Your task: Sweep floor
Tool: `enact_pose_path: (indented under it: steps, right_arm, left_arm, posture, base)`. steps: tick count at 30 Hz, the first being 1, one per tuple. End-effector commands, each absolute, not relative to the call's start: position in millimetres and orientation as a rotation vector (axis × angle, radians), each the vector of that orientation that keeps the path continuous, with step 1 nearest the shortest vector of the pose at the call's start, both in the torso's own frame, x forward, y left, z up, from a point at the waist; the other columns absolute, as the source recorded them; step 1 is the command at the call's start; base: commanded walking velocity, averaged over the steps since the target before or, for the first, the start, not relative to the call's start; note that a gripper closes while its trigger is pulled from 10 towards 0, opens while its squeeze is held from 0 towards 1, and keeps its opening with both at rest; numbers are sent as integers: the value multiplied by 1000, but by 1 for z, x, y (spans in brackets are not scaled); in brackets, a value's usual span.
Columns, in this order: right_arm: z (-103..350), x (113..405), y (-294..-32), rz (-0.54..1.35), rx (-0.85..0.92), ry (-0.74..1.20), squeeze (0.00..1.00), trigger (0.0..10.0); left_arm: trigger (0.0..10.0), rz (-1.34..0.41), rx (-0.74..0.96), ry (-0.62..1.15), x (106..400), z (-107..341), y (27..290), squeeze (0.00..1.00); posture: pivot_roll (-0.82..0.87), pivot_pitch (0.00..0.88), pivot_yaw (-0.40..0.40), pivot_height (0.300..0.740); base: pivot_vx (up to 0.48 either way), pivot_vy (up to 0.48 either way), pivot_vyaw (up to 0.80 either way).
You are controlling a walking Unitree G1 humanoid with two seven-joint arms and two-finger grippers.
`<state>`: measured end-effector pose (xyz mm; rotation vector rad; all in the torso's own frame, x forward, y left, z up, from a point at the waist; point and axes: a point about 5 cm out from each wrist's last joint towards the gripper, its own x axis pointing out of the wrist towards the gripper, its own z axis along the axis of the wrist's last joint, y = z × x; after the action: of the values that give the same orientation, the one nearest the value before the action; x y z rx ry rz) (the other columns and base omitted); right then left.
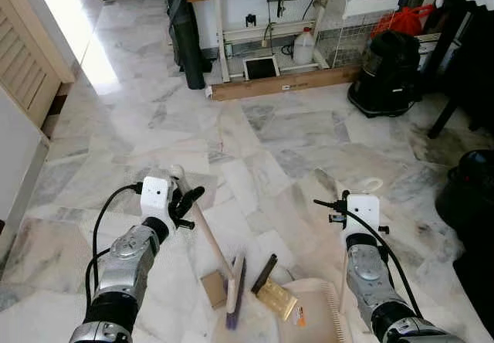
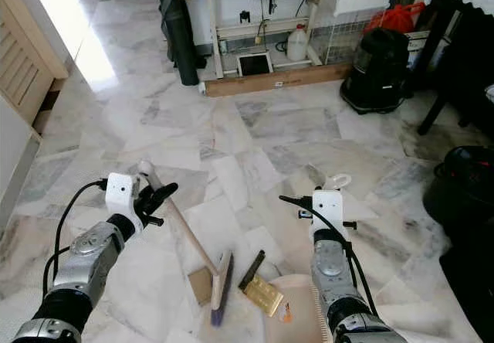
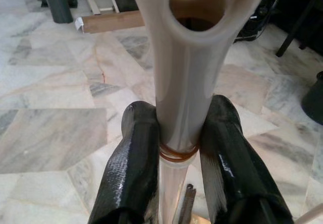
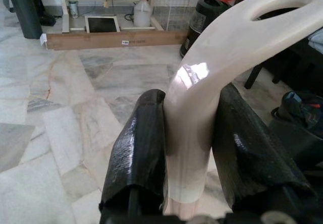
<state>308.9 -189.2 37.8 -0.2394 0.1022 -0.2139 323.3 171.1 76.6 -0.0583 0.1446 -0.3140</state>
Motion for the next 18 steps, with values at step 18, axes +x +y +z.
enact_pose_path:
  steps: [18]
  right_arm:
    - [23,299,-189,-199,-253,178,0,10000]
  left_arm:
    - [10000,-378,-121,367,313,48,167,0]
  posture:
    - [2,91,66,740]
  base:
    - [0,0,0]
